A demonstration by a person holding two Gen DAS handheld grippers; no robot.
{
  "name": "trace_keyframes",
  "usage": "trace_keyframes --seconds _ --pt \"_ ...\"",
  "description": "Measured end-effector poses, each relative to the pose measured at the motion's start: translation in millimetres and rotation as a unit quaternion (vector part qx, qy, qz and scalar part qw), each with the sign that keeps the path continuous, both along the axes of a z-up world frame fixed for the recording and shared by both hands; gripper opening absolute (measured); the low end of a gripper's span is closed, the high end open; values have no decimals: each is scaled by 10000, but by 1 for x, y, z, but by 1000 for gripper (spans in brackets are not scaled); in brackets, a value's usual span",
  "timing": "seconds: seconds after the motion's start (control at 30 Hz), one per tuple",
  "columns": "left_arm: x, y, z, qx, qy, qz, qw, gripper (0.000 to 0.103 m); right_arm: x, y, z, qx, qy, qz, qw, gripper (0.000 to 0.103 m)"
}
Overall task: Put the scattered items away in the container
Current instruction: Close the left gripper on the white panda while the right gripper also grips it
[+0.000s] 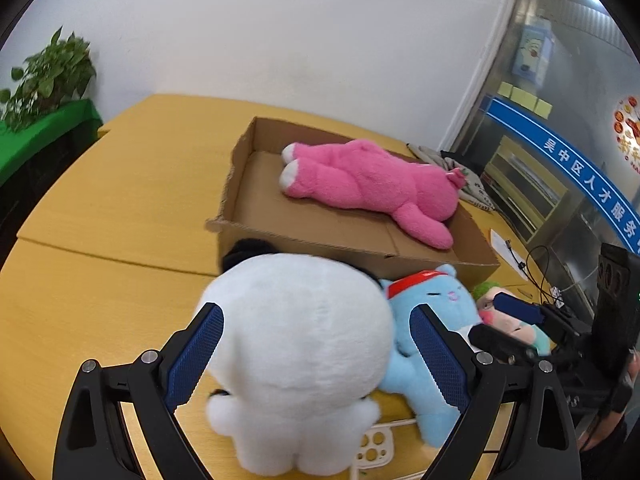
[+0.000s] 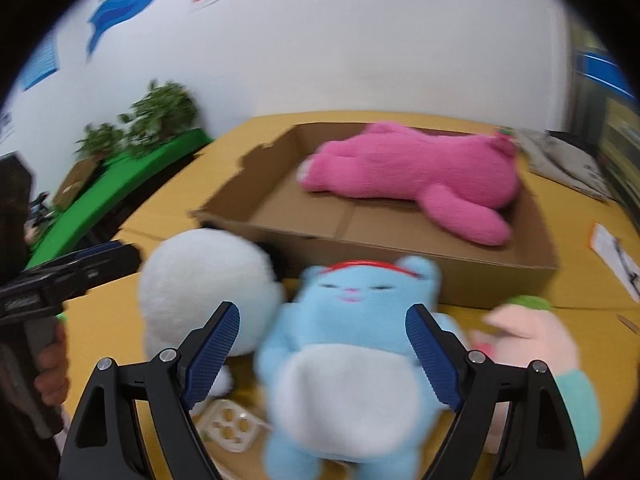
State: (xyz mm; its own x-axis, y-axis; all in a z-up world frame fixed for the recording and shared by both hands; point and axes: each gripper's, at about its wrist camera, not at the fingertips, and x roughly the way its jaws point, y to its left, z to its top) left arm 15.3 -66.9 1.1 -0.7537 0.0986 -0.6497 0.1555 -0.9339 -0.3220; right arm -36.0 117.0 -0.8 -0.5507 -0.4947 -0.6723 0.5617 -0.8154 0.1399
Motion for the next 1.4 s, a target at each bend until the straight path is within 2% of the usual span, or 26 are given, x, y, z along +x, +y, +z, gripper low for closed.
trace_keyframes --seconds 0.1,0.2,0.3,0.43,0.57,0.8,0.93,1.1,1.27,1.33,1.4 --pt "-9 -19 -16 128 -191 -63 9997 97 0 -33 -12 -39 -194 492 9986 85" --pt "-24 -34 -34 240 -377 -238 9987 97 -8 -59 -27 -18 -399 757 9963 85" --pt "-35 -43 -53 762 -499 -632 9938 96 -14 -81 -42 190 -454 1011 9937 85" --pt "-34 -41 -53 679 -495 -766 9935 85 -22 -95 -54 48 -607 1190 9910 86" --pt "-29 -39 -51 623 -503 -860 9931 77 -20 -100 -59 -36 -558 1379 9889 87" --pt "-17 -40 -45 622 -484 -870 9931 72 -3 -96 -60 -343 -461 1567 9860 67" --pt "-8 -37 -28 559 -371 -856 9941 71 5 -94 -52 -503 -314 1650 9845 60" --pt "-14 -26 27 259 195 -945 9950 71 8 -76 -9 -933 161 1574 9830 60" --pt "-59 -16 92 -207 848 -1248 9883 71 -20 -60 56 -1109 983 1423 9787 60" --pt "-89 -18 106 -285 960 -1317 9862 71 -40 -58 75 -1091 1233 1323 9774 60" --pt "-121 -26 108 -197 931 -1319 9867 71 -62 -60 85 -1022 1372 1219 9777 60"
